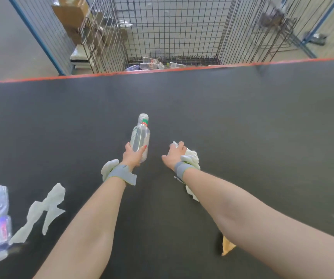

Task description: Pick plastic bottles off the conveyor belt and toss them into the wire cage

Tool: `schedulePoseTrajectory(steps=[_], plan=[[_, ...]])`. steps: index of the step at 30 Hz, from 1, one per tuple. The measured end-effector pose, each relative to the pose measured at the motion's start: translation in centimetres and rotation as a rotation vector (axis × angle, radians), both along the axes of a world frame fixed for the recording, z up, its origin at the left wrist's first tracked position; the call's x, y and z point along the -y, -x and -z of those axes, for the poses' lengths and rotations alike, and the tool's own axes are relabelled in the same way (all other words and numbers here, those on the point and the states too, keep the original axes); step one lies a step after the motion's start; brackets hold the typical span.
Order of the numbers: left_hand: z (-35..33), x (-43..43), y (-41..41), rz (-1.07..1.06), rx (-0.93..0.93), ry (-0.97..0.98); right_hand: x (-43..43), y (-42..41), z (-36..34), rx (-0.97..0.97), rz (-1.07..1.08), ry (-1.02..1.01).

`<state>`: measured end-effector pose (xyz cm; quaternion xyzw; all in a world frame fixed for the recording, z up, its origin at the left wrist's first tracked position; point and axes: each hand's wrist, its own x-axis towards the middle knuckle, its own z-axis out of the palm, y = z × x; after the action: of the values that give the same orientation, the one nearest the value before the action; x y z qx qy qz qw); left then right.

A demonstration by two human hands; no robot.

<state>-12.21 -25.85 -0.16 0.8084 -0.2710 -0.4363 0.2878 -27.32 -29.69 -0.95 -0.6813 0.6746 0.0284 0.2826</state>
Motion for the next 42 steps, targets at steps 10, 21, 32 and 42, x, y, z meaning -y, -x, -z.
schedulePoseTrajectory(steps=[10, 21, 32, 42], plan=[[-8.8, 26.0, -3.5, 0.075, -0.261, 0.208, 24.0, -5.1, -4.7, 0.269, 0.041, 0.068], [0.6, 20.9, -4.3, 0.309, 0.388, -0.316, 25.1, -6.6, -1.1, 0.108, -0.146, -0.074], [4.1, -2.9, -2.1, 0.636, 0.610, -0.487, 0.0, 1.5, 4.8, -0.153, -0.254, -0.249], [2.8, -7.0, 6.5, 0.398, 0.264, -0.216, -6.0, 6.6, 3.8, 0.199, -0.035, -0.219]])
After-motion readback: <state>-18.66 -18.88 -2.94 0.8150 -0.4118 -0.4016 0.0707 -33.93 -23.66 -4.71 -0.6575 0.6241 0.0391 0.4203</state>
